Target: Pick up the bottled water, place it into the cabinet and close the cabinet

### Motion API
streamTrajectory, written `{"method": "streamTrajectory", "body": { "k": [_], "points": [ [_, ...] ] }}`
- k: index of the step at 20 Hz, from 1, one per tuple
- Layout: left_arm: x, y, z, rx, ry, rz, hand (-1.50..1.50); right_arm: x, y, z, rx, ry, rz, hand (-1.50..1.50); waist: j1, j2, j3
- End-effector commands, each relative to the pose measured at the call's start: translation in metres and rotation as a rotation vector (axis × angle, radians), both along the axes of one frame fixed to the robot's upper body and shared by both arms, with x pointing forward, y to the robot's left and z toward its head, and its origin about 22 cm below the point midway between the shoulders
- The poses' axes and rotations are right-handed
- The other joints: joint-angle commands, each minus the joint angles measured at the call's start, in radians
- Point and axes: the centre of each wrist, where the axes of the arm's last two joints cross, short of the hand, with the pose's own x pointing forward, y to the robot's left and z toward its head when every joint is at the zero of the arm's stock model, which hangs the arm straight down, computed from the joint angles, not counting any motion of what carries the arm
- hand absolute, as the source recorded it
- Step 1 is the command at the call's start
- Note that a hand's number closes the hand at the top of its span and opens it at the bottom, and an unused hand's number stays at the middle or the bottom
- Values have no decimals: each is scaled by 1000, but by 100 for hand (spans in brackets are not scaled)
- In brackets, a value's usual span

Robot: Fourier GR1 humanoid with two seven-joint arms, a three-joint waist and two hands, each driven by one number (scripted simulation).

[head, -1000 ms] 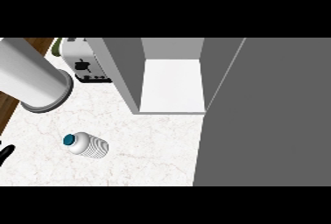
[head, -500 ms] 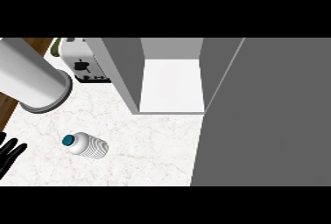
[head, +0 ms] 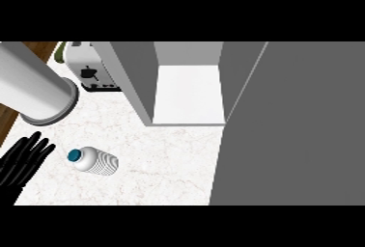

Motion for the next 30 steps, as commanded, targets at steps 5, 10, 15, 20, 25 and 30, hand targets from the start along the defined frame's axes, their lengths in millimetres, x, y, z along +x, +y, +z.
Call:
{"method": "streamTrajectory", "body": {
  "k": [5,10,15,20,25,30],
  "points": [
    [41,0,-39,43,78,37,-150,-18,4,18,-13,-65,-59,-150,-5,1,-1],
    [33,-8,-91,65,148,24,-150,-22,-10,20,-37,-59,-37,-150,-6,1,-1],
    [47,17,-109,49,169,51,-150,-25,-6,26,-43,-46,-37,-150,-5,1,-1],
    [72,25,-134,44,193,29,-150,-19,-7,19,-43,-52,-45,-150,-7,2,0],
    [57,23,-172,34,184,18,-150,-28,-4,17,-23,-57,-58,-150,-8,1,-1],
    [50,10,-202,14,188,53,-150,-29,0,21,-16,-70,-44,-150,-10,1,-1]
  ]
}}
